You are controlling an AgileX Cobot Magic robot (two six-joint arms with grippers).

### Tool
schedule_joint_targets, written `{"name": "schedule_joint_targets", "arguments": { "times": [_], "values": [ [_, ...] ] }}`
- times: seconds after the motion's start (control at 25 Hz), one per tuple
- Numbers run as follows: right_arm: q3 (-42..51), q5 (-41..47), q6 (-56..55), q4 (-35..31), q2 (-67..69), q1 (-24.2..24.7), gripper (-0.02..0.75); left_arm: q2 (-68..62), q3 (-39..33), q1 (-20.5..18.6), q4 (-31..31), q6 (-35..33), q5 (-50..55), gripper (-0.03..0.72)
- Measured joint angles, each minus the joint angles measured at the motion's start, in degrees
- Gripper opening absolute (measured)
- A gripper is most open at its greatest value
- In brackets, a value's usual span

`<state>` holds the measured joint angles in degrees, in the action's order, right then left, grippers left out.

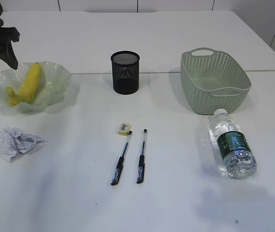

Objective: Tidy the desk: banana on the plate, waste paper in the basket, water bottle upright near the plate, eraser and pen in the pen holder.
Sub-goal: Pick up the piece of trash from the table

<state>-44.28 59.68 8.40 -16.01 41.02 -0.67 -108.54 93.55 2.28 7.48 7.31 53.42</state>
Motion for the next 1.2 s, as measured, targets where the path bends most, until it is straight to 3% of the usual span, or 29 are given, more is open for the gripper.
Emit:
{"name": "schedule_joint_targets", "arguments": {
  "times": [0.6, 0.96, 1.2],
  "values": [
    [0.0, 2.4, 0.0, 0.0, 0.0, 0.0, 0.585, 13.1, -1.3, 0.0, -6.0, -3.2, 12.3, 0.42],
    [0.0, 2.5, 0.0, -0.4, 0.0, 0.0, 0.585, 22.5, -18.1, 0.0, -5.9, -4.7, 10.2, 0.421],
    [0.0, 2.0, 0.0, -0.5, 0.0, 0.0, 0.585, 23.7, -28.6, 0.0, 1.6, -15.1, 7.3, 0.42]
  ]
}}
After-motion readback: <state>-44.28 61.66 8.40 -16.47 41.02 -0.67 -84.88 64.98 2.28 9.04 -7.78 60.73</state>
